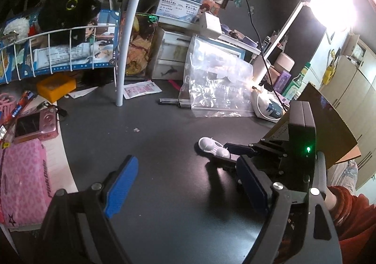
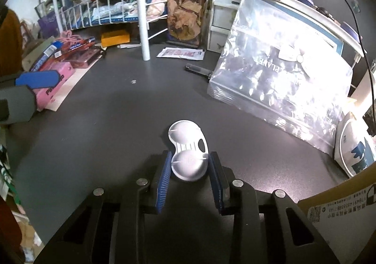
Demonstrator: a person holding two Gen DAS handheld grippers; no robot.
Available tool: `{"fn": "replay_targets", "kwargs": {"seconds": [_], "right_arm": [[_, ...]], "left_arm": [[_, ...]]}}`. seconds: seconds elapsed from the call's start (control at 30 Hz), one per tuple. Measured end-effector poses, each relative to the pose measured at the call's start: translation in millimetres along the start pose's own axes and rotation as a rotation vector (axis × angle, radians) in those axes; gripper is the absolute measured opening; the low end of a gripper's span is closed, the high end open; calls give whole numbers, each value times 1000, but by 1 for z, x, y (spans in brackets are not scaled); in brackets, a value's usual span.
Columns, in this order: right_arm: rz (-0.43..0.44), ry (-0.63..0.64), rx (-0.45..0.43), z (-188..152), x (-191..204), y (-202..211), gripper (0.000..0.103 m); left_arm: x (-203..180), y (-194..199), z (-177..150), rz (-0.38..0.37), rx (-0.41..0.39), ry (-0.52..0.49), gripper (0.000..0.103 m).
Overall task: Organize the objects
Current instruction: 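Grasp the white plastic bone-shaped item with the right gripper, then carry the white item into the box and open the right gripper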
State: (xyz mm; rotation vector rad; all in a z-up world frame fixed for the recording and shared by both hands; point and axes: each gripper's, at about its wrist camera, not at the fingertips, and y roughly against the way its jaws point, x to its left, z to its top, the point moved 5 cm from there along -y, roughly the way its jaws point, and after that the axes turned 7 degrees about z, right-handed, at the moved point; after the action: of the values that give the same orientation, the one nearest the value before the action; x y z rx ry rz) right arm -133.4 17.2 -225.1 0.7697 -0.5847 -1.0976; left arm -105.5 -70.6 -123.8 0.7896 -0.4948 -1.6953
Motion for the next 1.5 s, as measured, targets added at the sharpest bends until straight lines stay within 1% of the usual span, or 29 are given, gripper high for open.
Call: {"fn": "replay_targets", "kwargs": {"seconds": [0.07, 0.13, 0.2, 0.27, 0.33, 0.4, 0.53, 0.6, 0.63, 0.73, 0.77, 0.8, 0.93, 1.1, 1.17, 1.33, 1.5], "right_arm": [[16, 10, -9, 0, 5, 4, 27], [58, 14, -28, 1, 12, 14, 27], [100, 30, -55, 5, 23, 27, 27], [123, 56, -82, 8, 34, 41, 27], [166, 84, -116, 11, 50, 59, 27], [189, 112, -149, 14, 62, 76, 27], [192, 176, -230, 19, 83, 114, 27], [192, 195, -257, 20, 89, 128, 27], [189, 204, -268, 20, 90, 134, 27], [165, 229, -301, 18, 94, 156, 27], [155, 235, -311, 17, 93, 162, 27], [142, 240, -323, 16, 92, 170, 27], [120, 231, -348, 11, 82, 190, 27], [64, 226, -387, 3, 55, 218, 27], [48, 214, -396, -1, 41, 227, 27], [1, 171, -407, -14, -8, 248, 27], [-20, 108, -391, -29, -57, 258, 27]], "left_arm": [[-2, 2, 0, -5, -1, -6, 83], [-6, 5, -1, -17, -1, -12, 83], [-11, 8, -1, -37, -3, -23, 83], [-17, 13, -1, -68, -10, -27, 83], [-22, 20, 0, -97, -18, -30, 78], [-28, 28, 1, -127, -30, -32, 72], [-41, 48, 6, -170, -73, -46, 65], [-49, 58, 9, -196, -94, -55, 58], [-54, 63, 10, -207, -104, -64, 57], [-70, 77, 14, -213, -133, -100, 54], [-76, 80, 15, -210, -140, -111, 52], [-80, 83, 16, -210, -144, -119, 50], [-107, 91, 24, -213, -161, -165, 50], [-150, 87, 37, -226, -170, -225, 50], [-172, 80, 44, -236, -169, -251, 50], [-224, 55, 58, -260, -153, -311, 50], [-269, 25, 68, -280, -107, -356, 50]]}}
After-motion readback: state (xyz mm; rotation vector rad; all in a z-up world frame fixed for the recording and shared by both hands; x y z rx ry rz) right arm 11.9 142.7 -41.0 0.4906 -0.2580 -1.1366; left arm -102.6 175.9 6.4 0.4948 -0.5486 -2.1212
